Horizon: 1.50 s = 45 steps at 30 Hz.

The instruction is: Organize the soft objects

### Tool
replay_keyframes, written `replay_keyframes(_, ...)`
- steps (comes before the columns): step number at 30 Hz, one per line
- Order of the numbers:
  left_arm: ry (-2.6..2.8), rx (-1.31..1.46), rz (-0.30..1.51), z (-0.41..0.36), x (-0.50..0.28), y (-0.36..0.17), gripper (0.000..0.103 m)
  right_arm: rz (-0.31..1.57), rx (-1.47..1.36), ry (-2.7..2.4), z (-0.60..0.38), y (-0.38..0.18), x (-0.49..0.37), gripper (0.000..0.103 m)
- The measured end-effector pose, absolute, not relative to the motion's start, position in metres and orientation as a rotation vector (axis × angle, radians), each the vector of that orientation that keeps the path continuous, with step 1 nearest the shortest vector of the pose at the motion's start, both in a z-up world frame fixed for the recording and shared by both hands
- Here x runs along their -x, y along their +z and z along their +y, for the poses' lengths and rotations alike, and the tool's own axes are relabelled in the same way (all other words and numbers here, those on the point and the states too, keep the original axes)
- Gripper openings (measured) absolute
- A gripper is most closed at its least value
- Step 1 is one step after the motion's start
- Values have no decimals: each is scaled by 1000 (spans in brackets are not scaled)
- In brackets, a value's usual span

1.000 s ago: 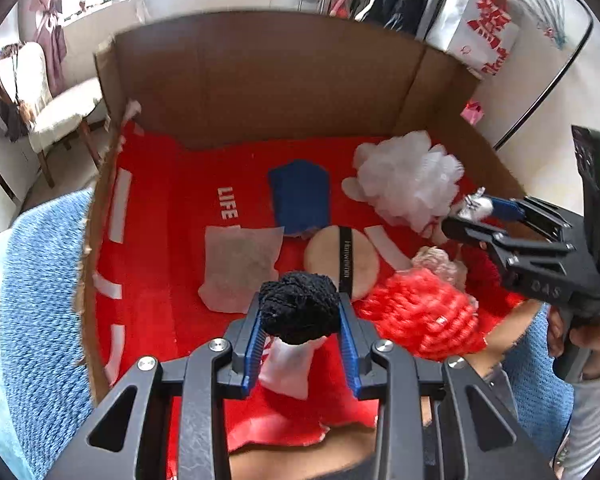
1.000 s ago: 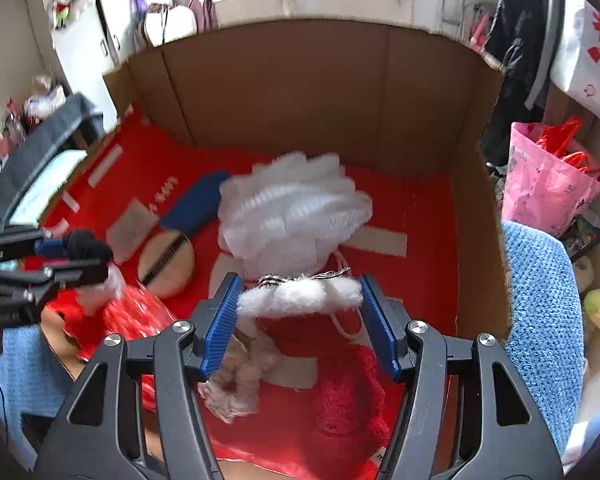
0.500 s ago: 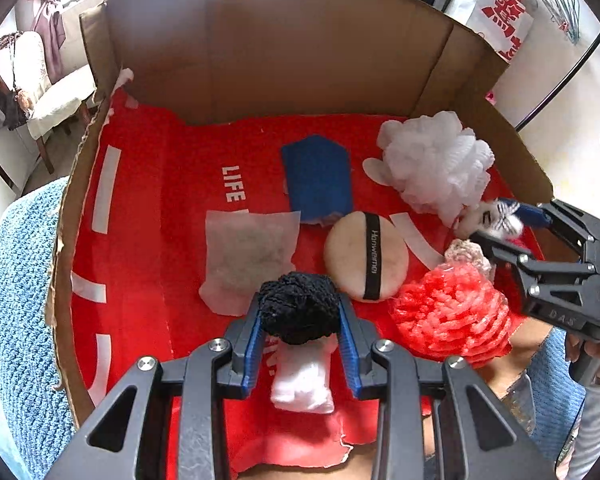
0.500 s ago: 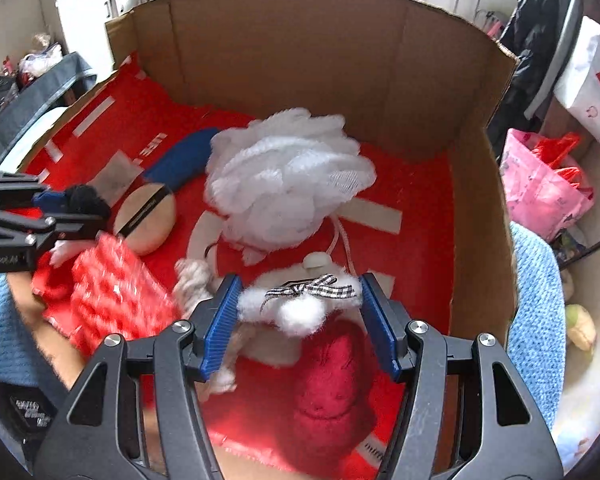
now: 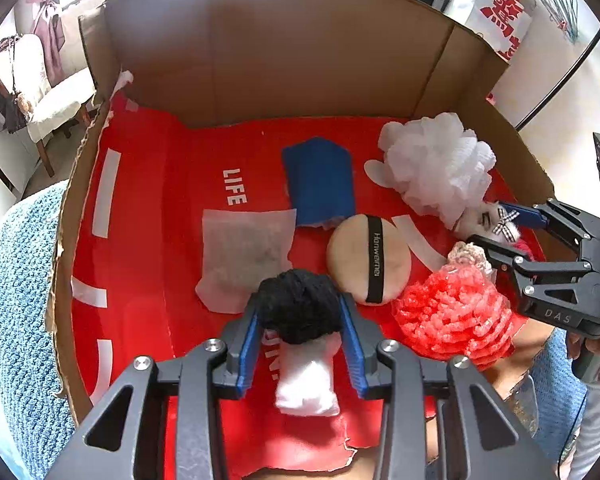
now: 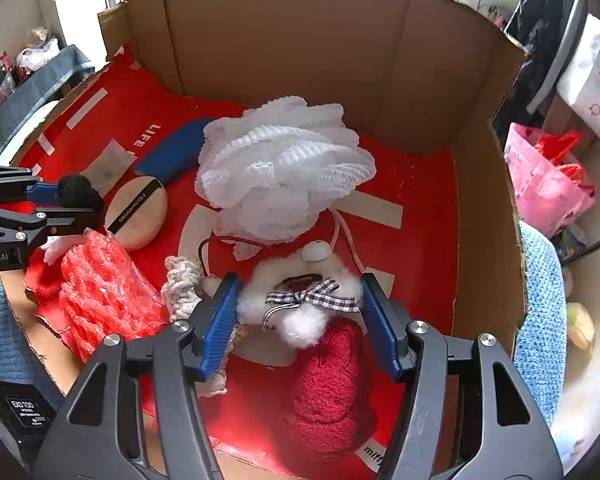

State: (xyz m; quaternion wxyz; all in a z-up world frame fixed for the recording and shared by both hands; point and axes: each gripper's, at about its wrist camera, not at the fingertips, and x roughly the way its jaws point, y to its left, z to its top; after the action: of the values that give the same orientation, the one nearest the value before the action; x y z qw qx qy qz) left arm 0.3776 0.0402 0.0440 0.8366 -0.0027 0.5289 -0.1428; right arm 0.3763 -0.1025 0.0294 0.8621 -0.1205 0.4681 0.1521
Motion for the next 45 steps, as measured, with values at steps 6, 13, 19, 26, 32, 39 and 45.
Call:
replay_keyframes(6, -306, 22, 1094, 39, -370, 51, 63, 999, 237, 315, -103, 29, -379, 60)
replay_keyframes(13, -305, 25, 1054, 39, -356, 65, 72, 976, 230, 327, -100, 38, -375, 69)
replay_keyframes(19, -302, 50, 1007, 45, -343, 78, 81, 945, 220, 323, -100, 49, -364, 74)
replay_keyframes(26, -289, 44, 925, 48, -314, 92, 95, 882, 161, 282, -109, 65, -338, 82)
replay_keyframes(32, -260, -8, 836, 42, -293, 102, 101, 810, 138, 239, -111, 73, -310, 88)
replay_keyframes(39, -222, -22, 761, 36, -283, 100, 103, 748, 84, 196, -114, 69, -288, 91)
replay_keyframes(45, -215, 2, 742, 32, -285, 85, 103, 710, 63, 163, -117, 60, -281, 91)
